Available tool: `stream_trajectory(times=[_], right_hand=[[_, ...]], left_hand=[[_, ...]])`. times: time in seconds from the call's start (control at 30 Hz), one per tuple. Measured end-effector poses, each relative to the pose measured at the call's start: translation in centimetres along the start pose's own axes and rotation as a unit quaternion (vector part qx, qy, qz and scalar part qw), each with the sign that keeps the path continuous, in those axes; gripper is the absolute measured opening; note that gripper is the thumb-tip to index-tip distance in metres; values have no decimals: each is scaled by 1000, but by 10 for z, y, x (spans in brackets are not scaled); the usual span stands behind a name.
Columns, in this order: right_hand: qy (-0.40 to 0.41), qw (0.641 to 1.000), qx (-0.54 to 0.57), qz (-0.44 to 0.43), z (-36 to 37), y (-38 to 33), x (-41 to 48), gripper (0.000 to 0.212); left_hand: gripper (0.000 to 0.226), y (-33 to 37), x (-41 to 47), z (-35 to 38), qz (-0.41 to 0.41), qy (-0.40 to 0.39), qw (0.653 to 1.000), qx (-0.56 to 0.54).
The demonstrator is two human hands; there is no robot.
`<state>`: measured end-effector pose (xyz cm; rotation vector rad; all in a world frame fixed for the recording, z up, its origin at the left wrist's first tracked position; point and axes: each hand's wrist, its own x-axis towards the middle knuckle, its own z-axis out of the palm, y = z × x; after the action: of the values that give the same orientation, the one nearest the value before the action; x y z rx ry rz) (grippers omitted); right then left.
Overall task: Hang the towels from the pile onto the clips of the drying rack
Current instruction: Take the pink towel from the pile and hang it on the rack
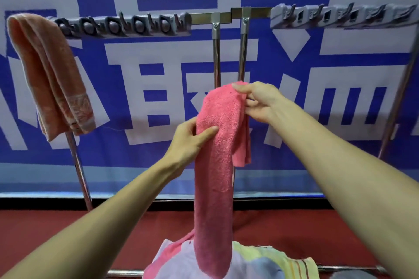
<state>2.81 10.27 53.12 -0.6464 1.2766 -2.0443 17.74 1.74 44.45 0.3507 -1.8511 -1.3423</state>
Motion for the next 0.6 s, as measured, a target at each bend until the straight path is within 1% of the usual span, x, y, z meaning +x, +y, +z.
stream_trajectory(times=[0.03, 0.1, 0.2, 0.27, 0.3, 0.33, 0.37, 0.4, 0.43, 0.47, 0.5, 0.53, 0.57, 0.6], right_hand=[[-8, 999, -36, -8, -3, 0, -2, 28], [14, 996, -83, -33, -7, 0, 0, 39], [51, 992, -107, -41, -13, -1, 5, 39], [27, 990, -138, -11, -22, -2, 2, 38], [9, 982, -190, 9, -28, -2, 1, 36], [2, 959, -282, 22, -34, 0, -1, 34], [11, 920, -391, 18, -40, 2, -1, 33], [36, 878, -477, -14, -43, 5, 1, 32], [66, 859, -504, -65, -44, 7, 2, 28], [74, 868, -478, -110, -41, 9, 0, 19], [51, 896, -420, -136, -36, 10, -2, 14], [7, 924, -357, -138, -28, 11, -3, 16], [-46, 944, -304, -118, -20, 12, -4, 24], [-98, 955, -266, -84, -12, 14, -5, 33]], left_hand=[[16, 4, 4, 0, 3, 0, 1000, 0], [19, 10, 12, -3, 4, 4, 1000, 1], [14, 22, 23, -9, -31, -6, 999, -12], [12, 35, 32, -9, -75, -35, 996, -39], [13, 42, 35, -8, -90, -48, 994, -46], [13, 50, 39, -6, -94, -56, 993, -38], [14, 57, 43, -4, -87, -62, 994, -16], [16, 63, 46, -1, -73, -70, 995, 15], [20, 69, 49, 0, -57, -79, 994, 50], [25, 75, 50, 1, -42, -91, 991, 86], [30, 81, 51, 1, -31, -103, 987, 120], [33, 86, 52, 0, -24, -117, 981, 151], [36, 91, 53, -3, -18, -131, 976, 174], [38, 96, 54, -6, -14, -142, 972, 189]])
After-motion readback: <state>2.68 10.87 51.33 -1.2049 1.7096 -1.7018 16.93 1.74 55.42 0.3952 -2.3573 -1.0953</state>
